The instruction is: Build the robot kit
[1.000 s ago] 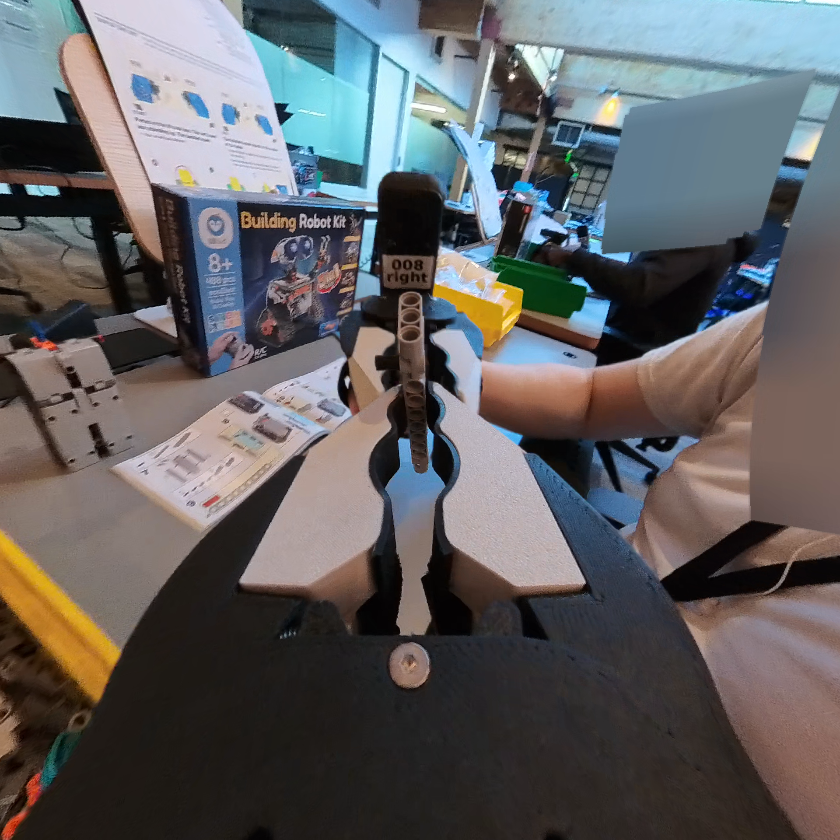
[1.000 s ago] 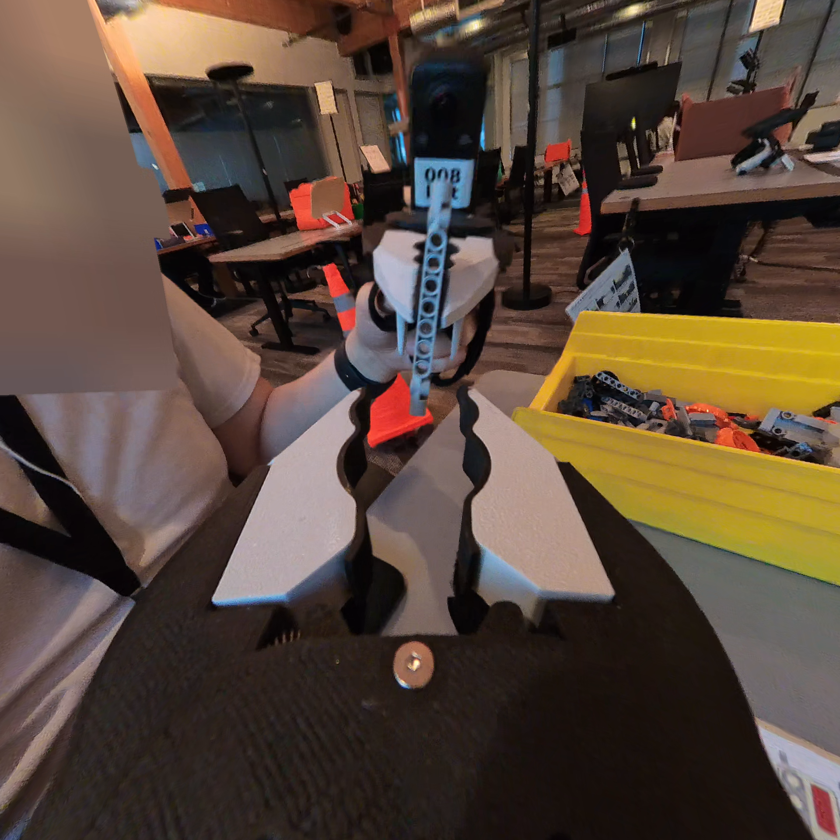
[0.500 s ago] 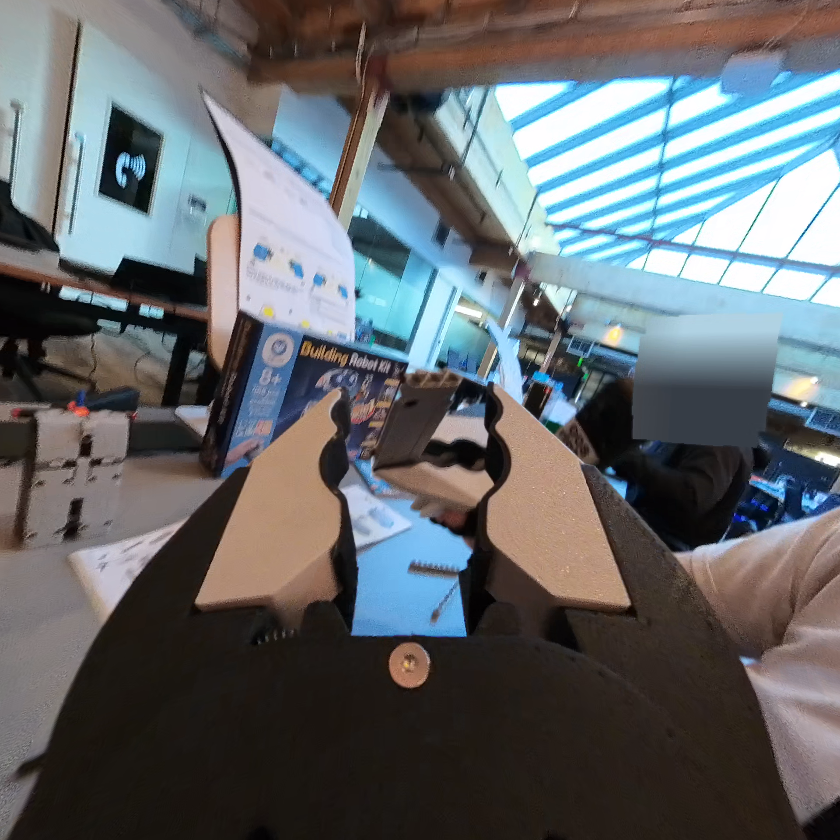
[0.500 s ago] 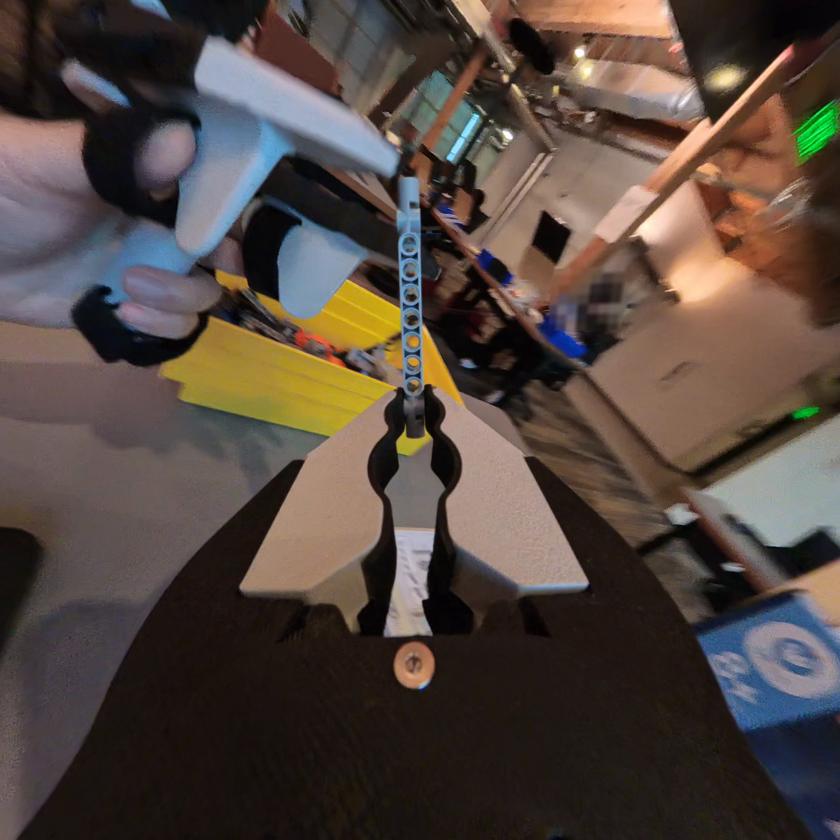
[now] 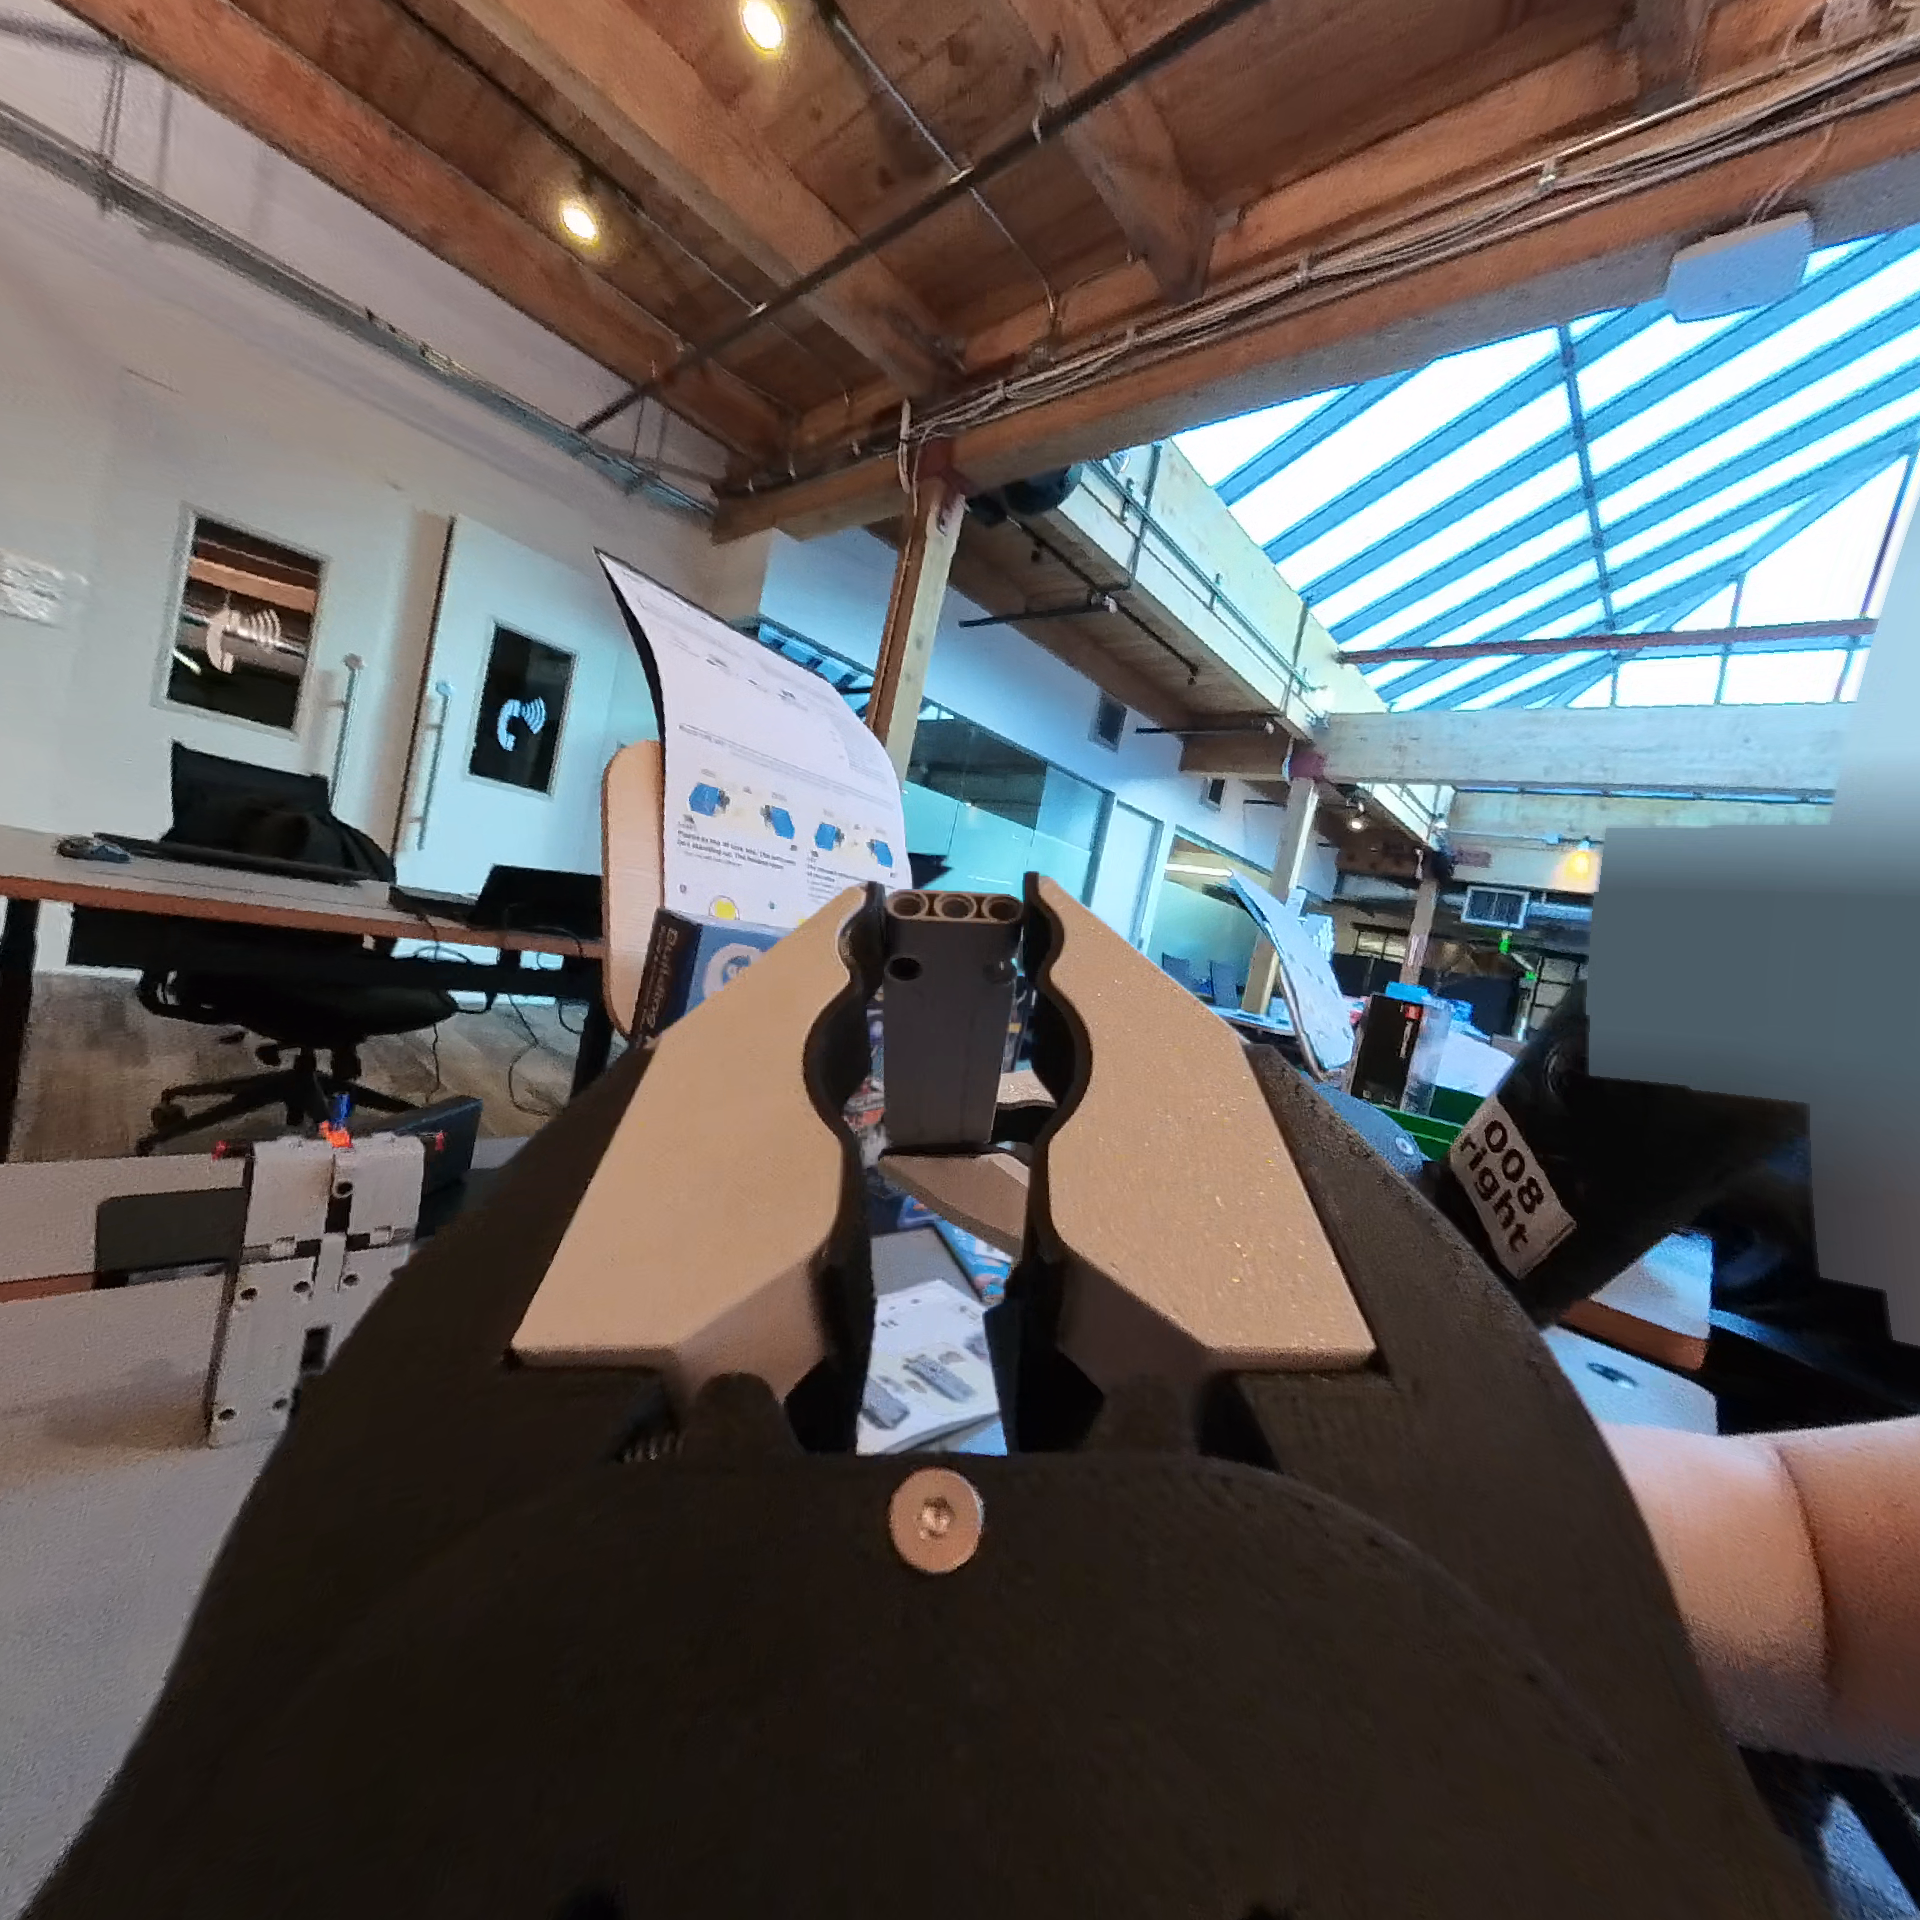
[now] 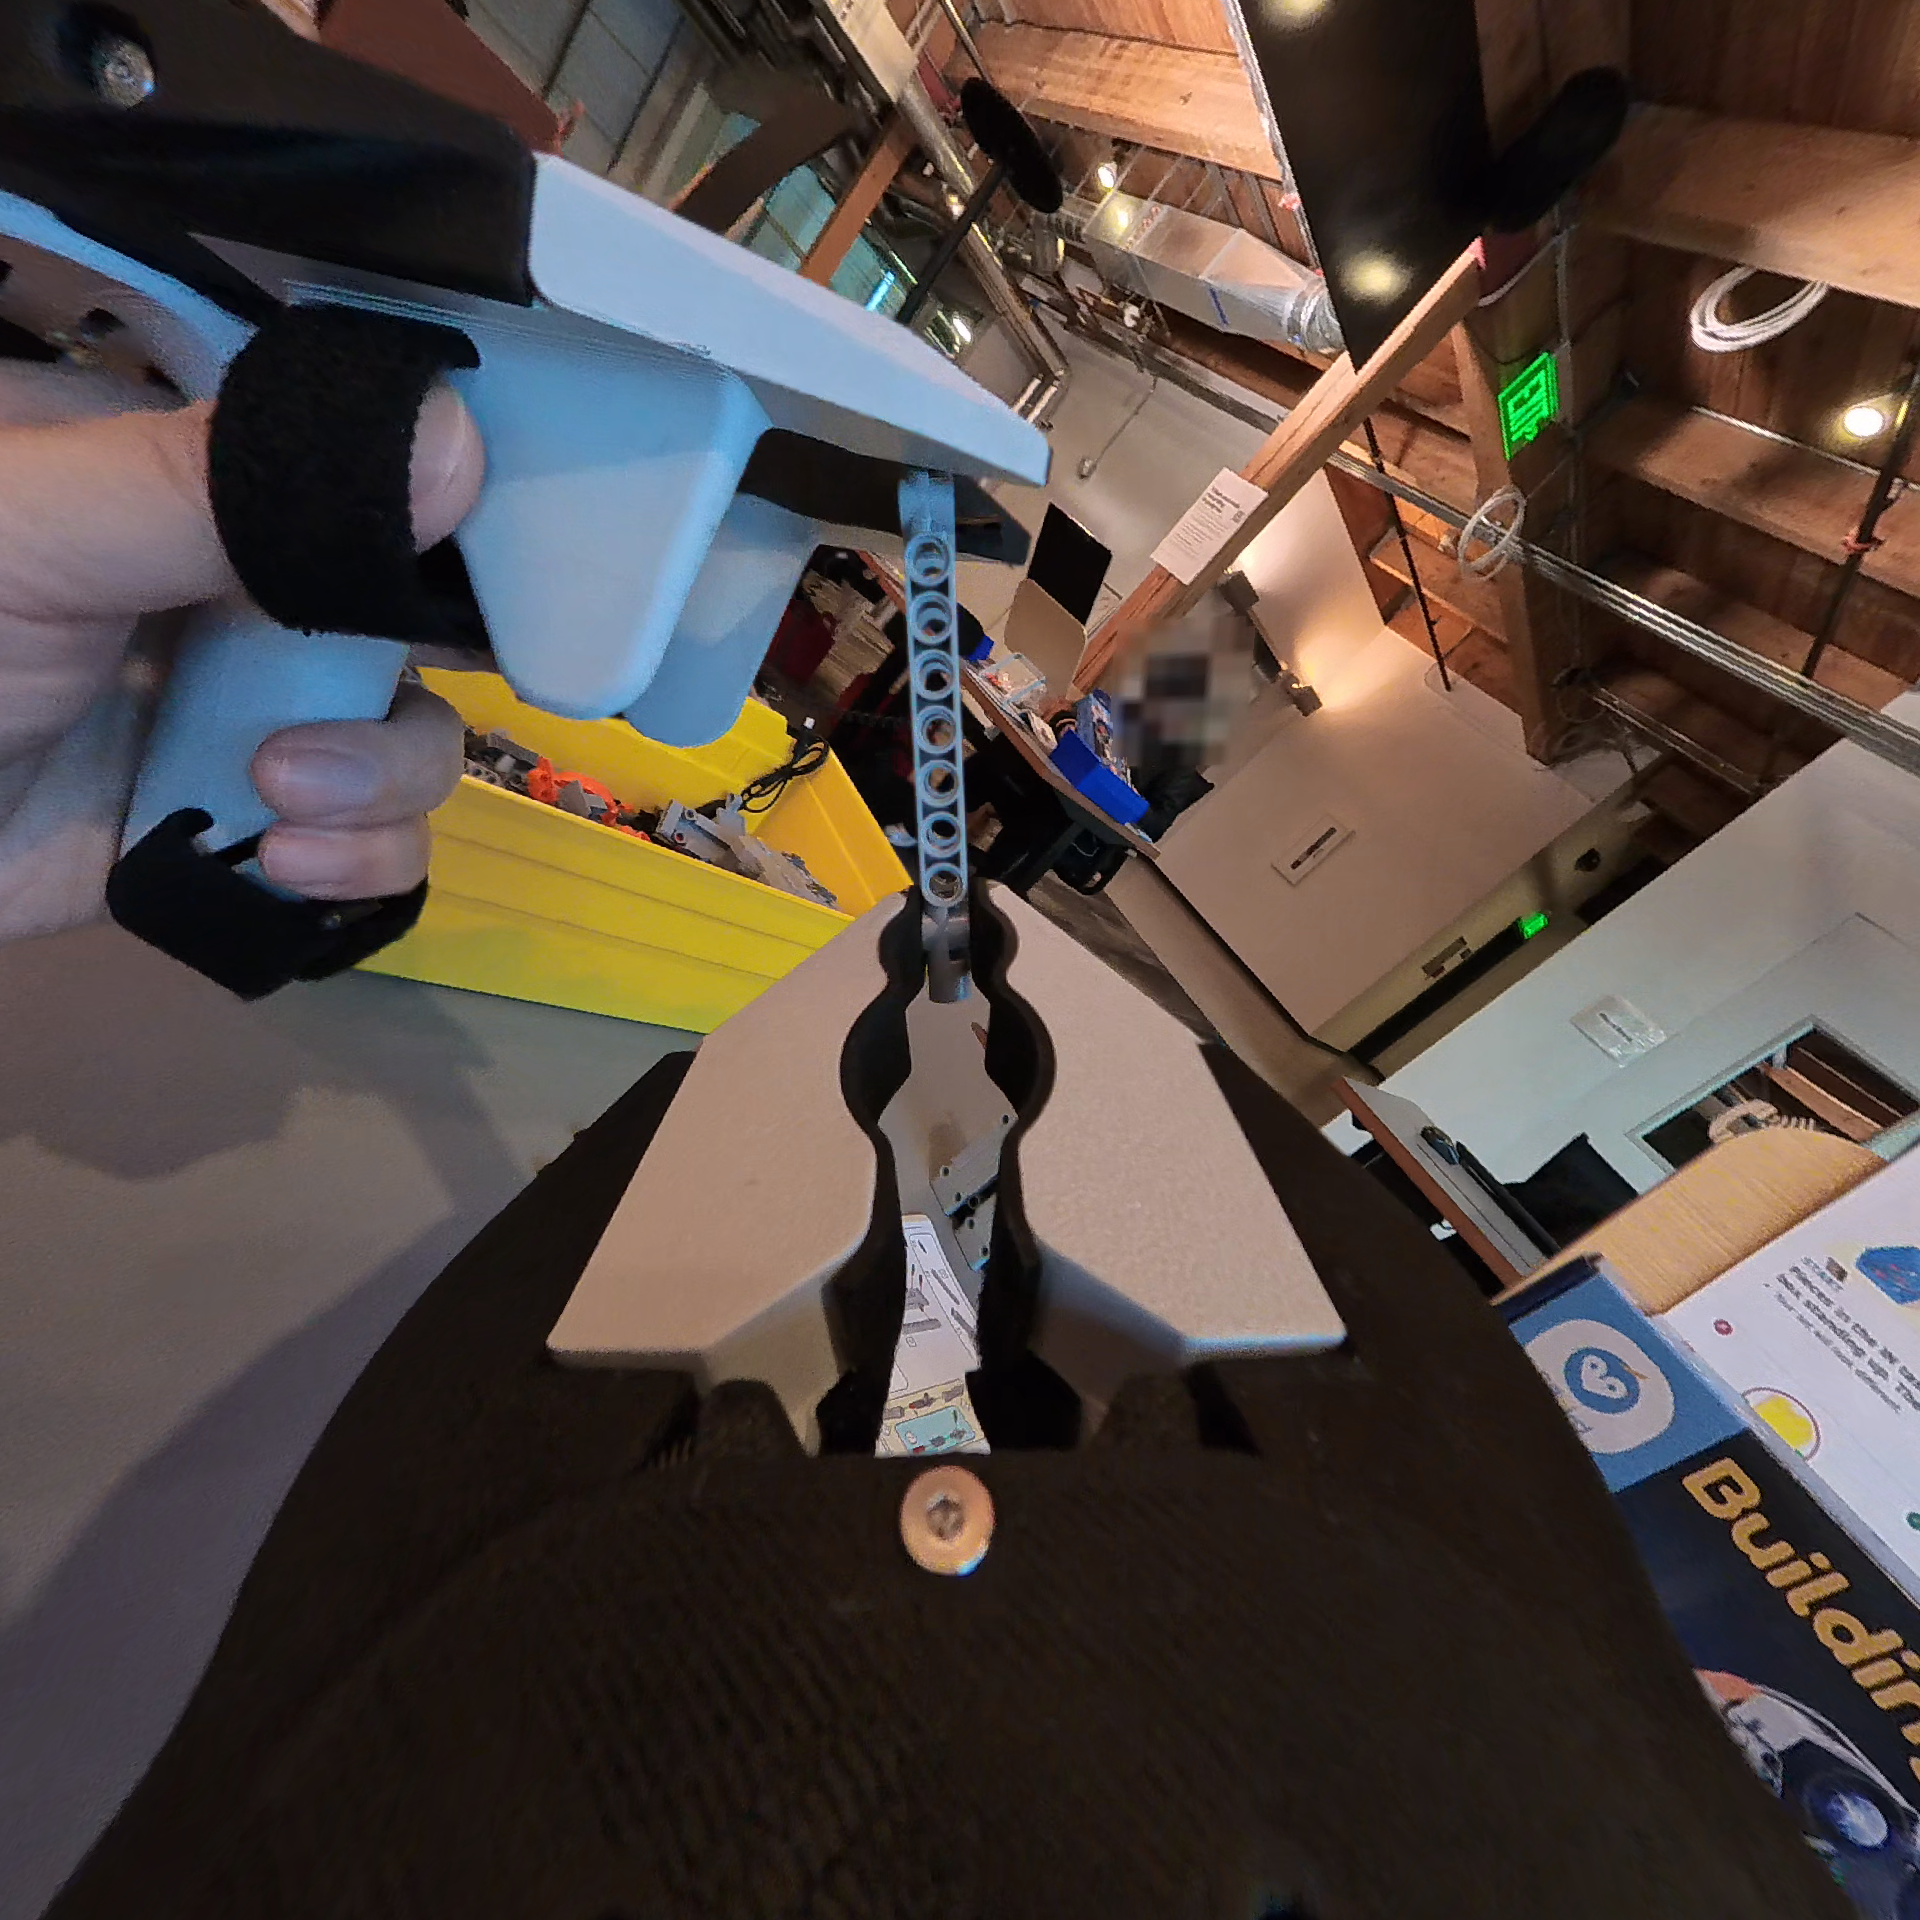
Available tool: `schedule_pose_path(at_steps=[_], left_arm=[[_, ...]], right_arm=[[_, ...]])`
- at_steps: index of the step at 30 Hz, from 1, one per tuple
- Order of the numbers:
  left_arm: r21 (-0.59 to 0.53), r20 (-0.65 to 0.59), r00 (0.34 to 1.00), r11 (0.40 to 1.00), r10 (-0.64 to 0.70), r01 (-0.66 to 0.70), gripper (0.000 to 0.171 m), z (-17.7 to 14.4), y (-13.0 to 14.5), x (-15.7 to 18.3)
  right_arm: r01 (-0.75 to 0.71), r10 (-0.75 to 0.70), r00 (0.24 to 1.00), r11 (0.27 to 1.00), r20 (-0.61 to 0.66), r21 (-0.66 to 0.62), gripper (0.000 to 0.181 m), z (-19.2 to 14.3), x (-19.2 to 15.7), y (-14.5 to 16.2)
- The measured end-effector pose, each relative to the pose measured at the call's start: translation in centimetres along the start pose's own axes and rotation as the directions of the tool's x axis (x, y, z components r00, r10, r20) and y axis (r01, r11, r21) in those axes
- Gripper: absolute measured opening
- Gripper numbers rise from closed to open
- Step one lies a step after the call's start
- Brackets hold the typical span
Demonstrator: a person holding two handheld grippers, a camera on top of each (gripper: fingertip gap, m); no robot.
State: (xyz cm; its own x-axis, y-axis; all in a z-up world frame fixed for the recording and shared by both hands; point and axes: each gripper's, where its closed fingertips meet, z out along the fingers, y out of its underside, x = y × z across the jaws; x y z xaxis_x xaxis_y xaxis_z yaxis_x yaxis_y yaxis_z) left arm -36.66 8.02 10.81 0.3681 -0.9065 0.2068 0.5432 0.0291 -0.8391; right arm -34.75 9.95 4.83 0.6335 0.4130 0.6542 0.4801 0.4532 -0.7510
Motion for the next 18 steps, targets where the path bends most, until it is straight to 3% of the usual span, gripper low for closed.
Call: schedule_pose_path(at_steps=[18], left_arm=[[0.122, 0.064, 0.998, 0.992, -0.019, 0.011, 0.025, -0.4, -0.7, -1.2]], right_arm=[[-0.092, 0.091, 0.996, 0.996, -0.024, -0.021, 0.006, 1.3, -0.9, -0.2]])
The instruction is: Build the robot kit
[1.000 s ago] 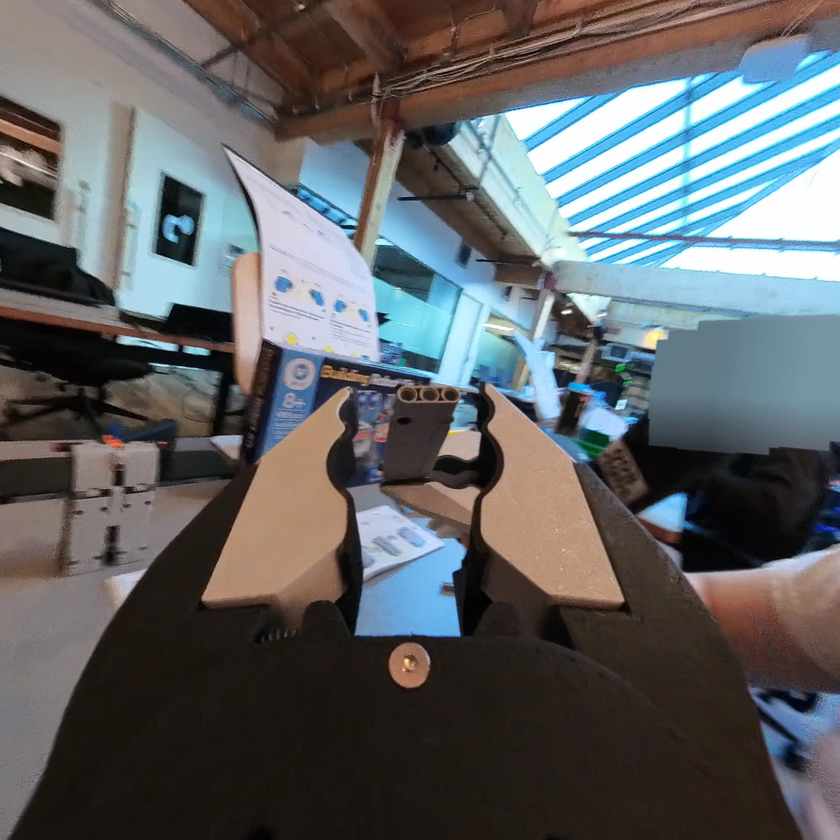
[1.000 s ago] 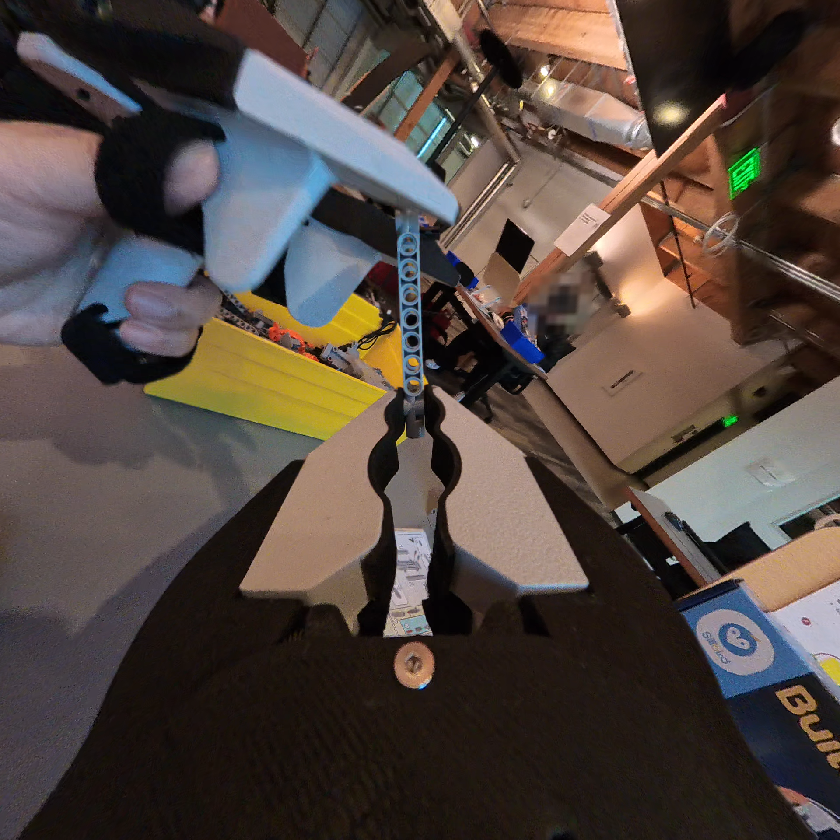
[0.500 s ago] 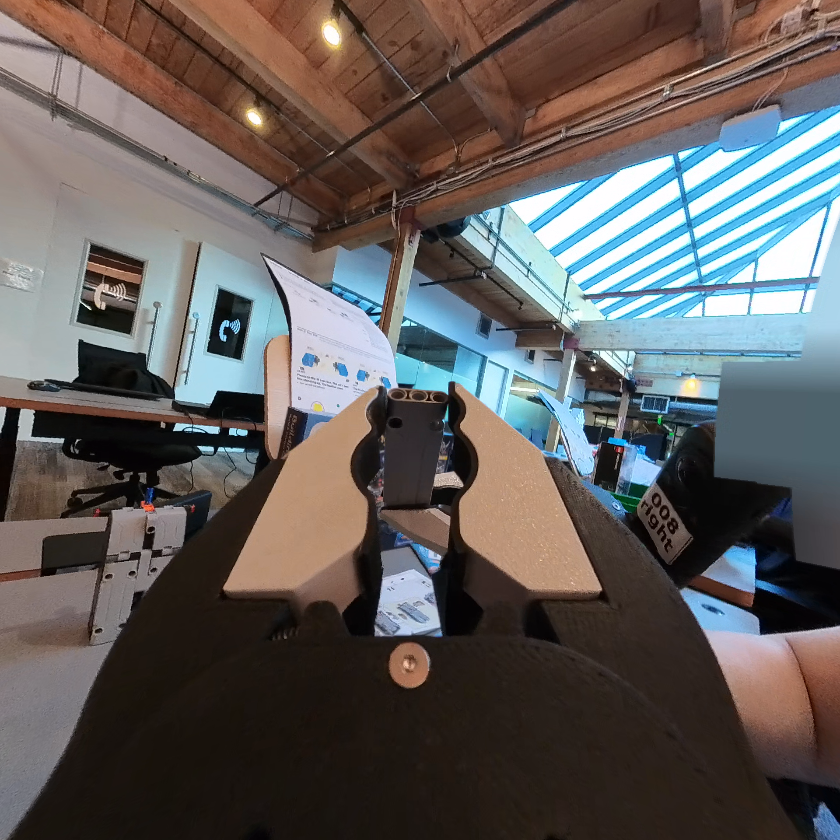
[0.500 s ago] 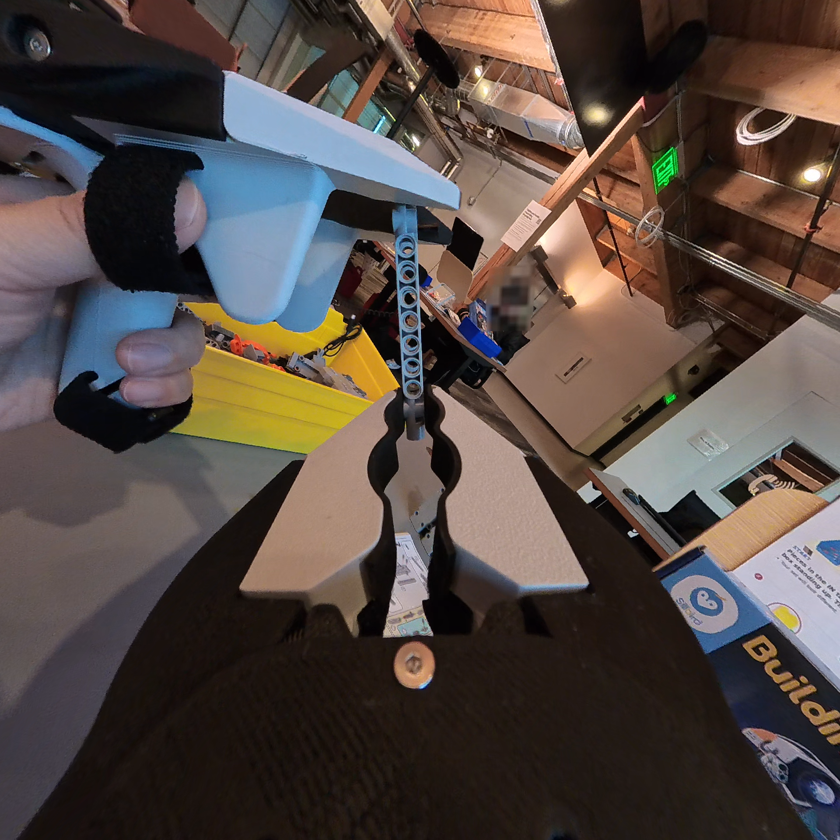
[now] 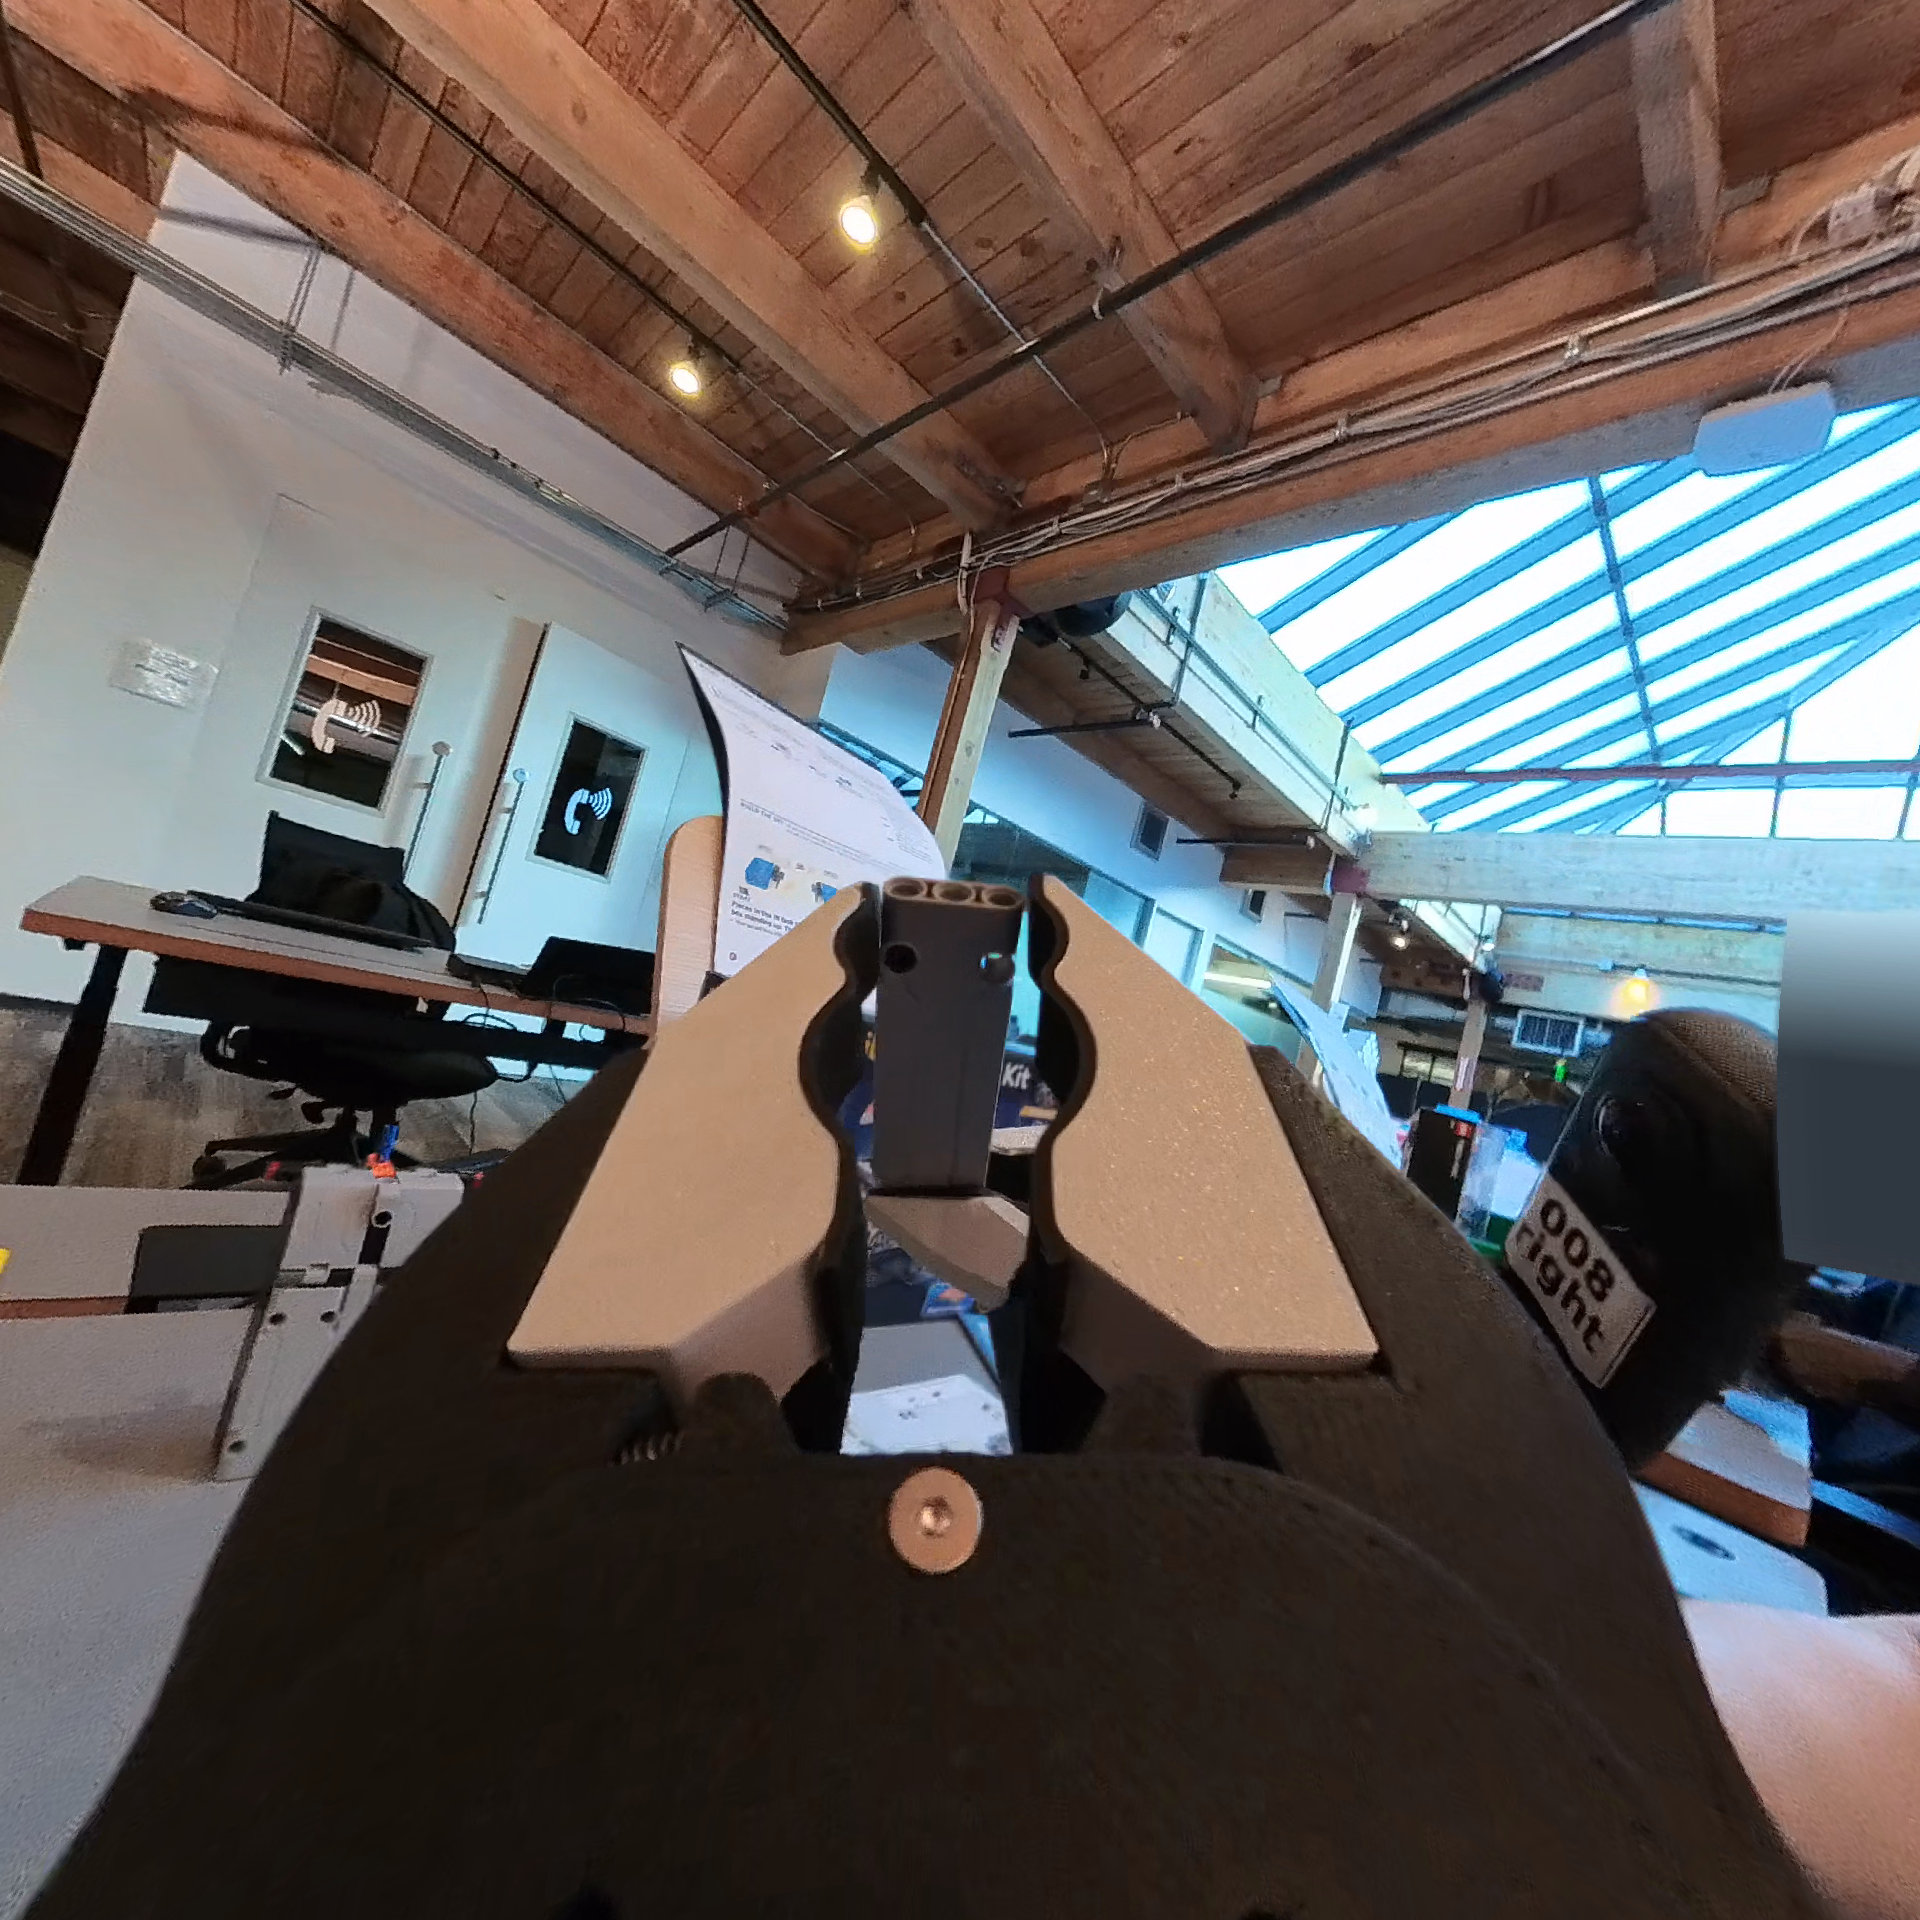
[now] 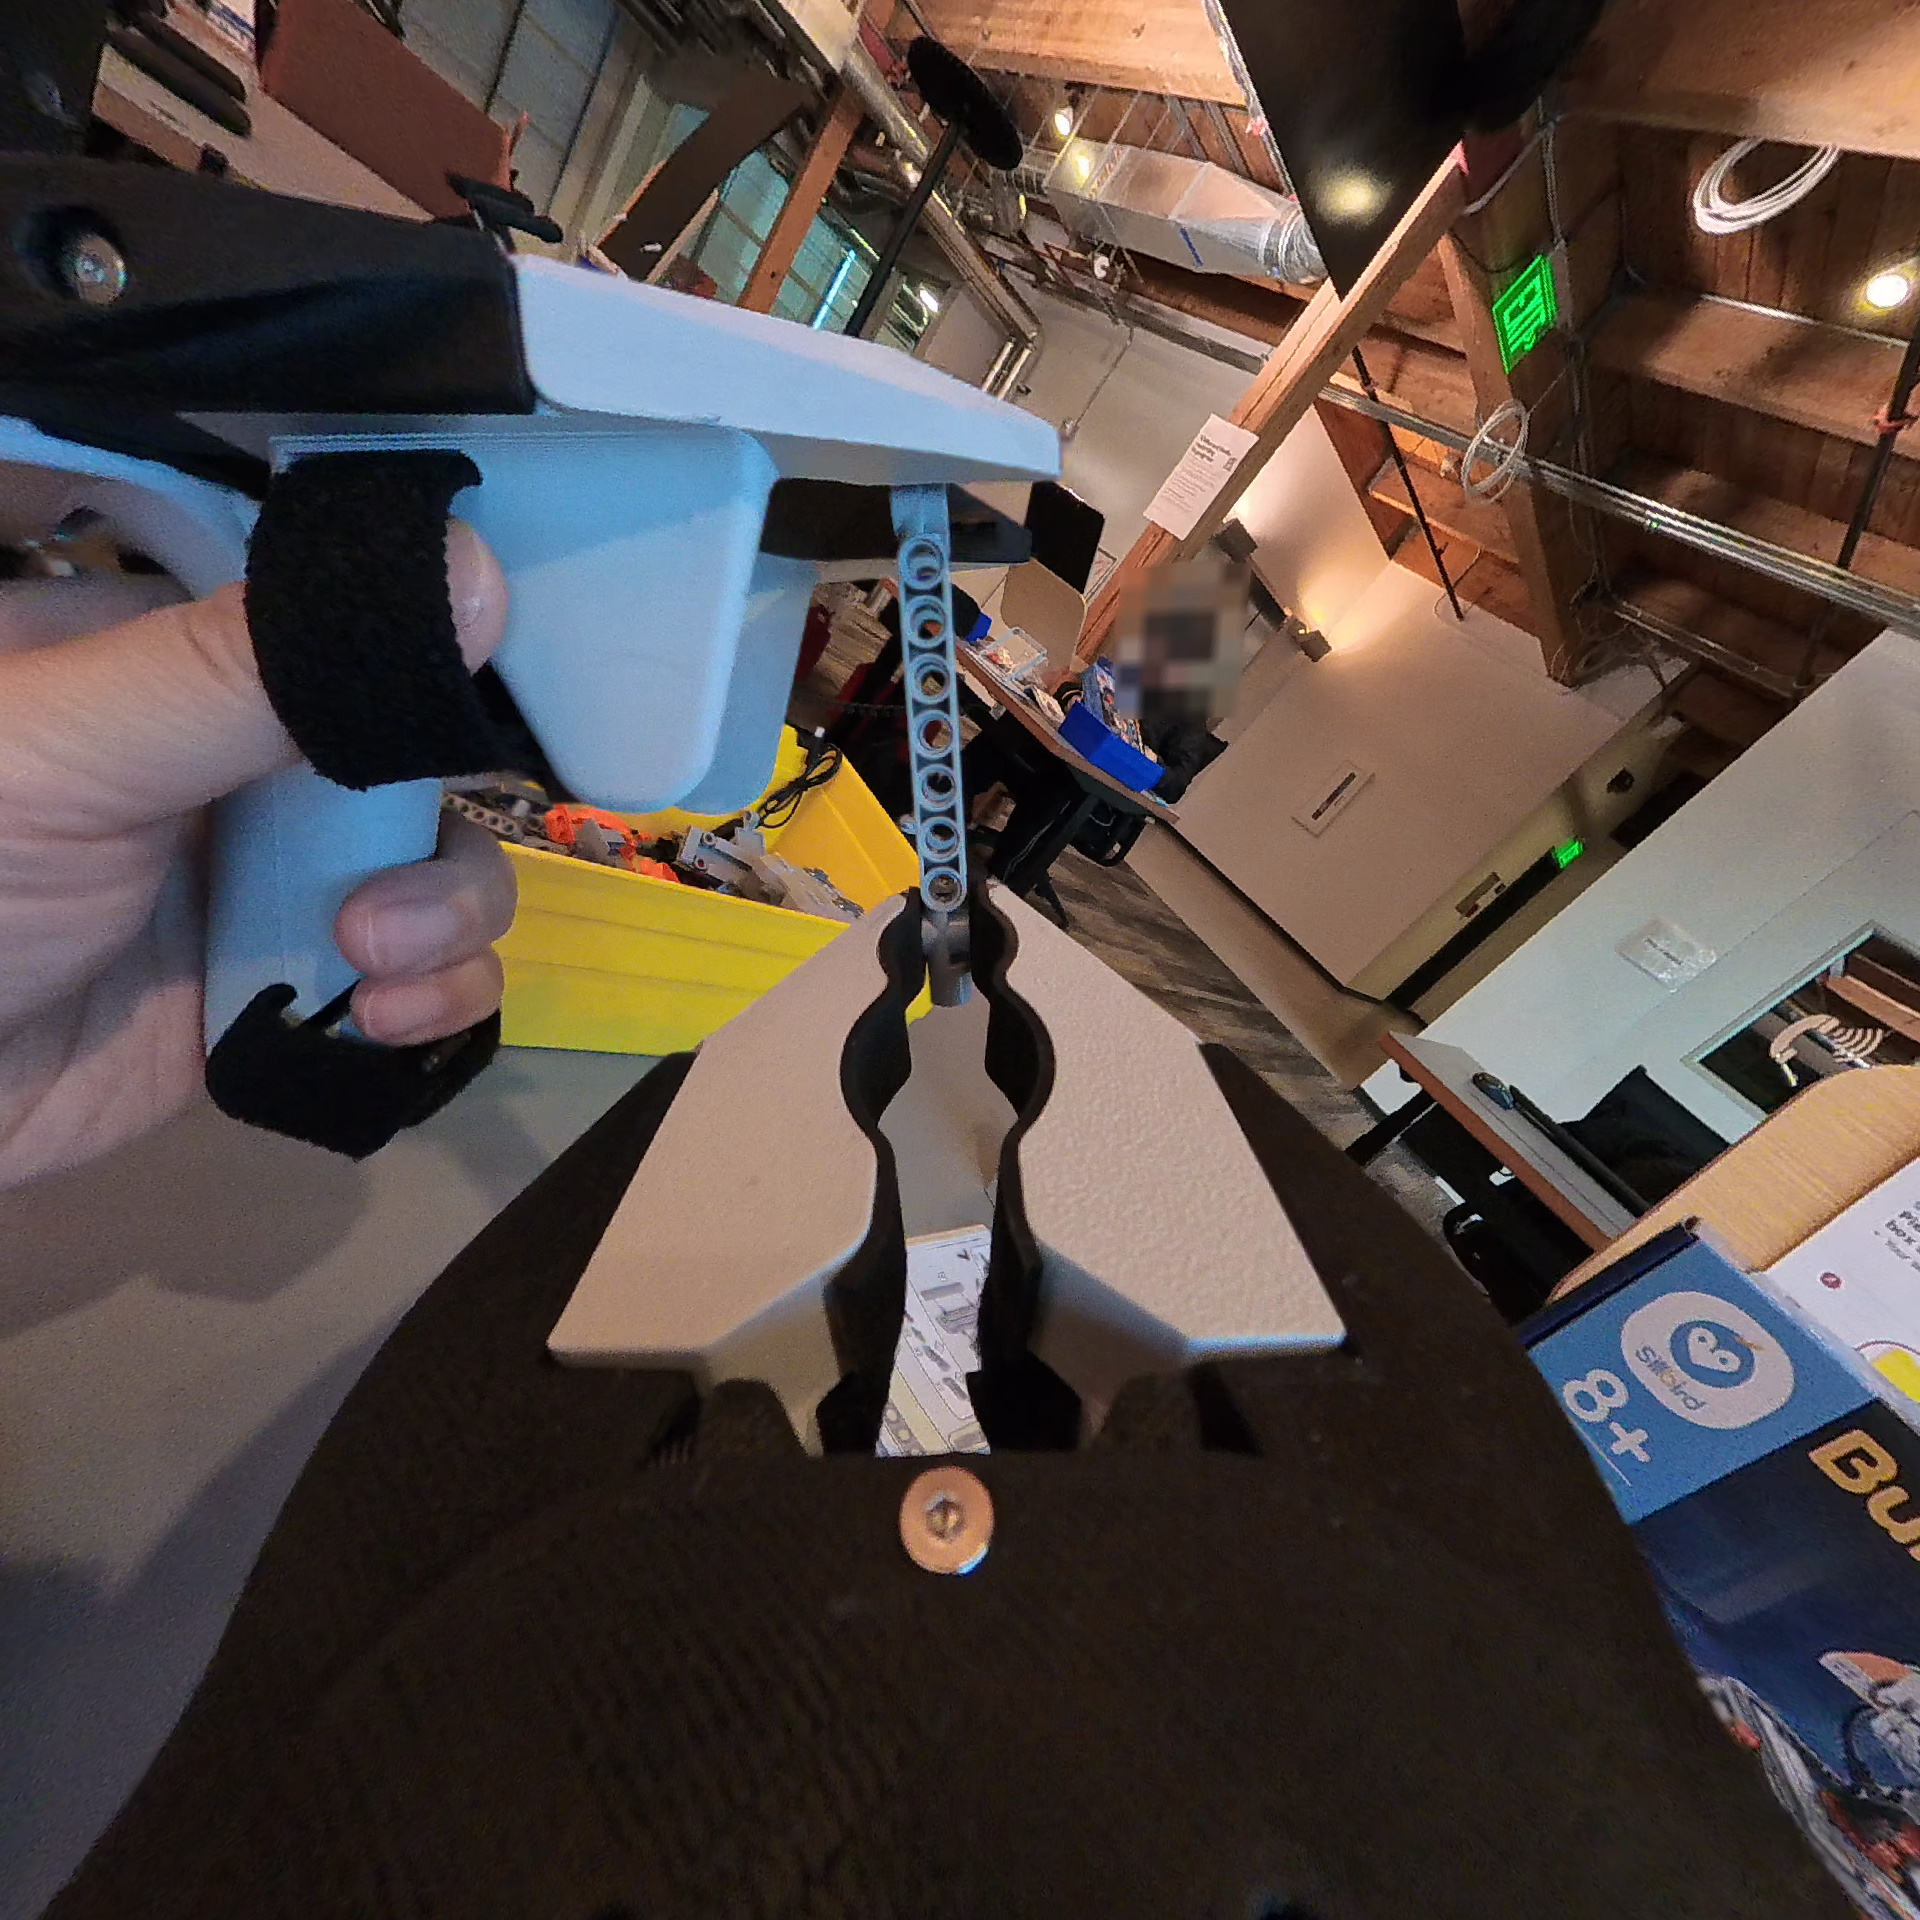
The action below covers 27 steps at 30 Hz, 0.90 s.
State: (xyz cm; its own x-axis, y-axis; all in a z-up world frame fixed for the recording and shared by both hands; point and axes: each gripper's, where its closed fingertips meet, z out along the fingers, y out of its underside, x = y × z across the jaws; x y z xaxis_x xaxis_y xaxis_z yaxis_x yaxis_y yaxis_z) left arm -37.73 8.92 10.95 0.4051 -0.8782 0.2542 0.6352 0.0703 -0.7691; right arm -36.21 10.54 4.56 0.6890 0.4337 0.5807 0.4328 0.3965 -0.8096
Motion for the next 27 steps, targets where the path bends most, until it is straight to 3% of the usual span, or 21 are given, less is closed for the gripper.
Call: schedule_pose_path(at_steps=[15, 27], left_arm=[[0.011, -0.004, 1.0, 0.999, 0.031, -0.031, 0.032, -0.39, -0.14, 0.29], [0.012, 0.012, 0.999, 0.999, 0.033, -0.033, 0.024, -0.81, -0.02, -0.12]], right_arm=[[-0.006, 0.006, 1.0, 1.0, 0.006, -0.001, 0.006, 0.04, 0.19, 0.05], [-0.007, 0.007, 1.0, 1.0, -0.003, -0.003, 0.006, 0.04, 0.68, 0.12]])
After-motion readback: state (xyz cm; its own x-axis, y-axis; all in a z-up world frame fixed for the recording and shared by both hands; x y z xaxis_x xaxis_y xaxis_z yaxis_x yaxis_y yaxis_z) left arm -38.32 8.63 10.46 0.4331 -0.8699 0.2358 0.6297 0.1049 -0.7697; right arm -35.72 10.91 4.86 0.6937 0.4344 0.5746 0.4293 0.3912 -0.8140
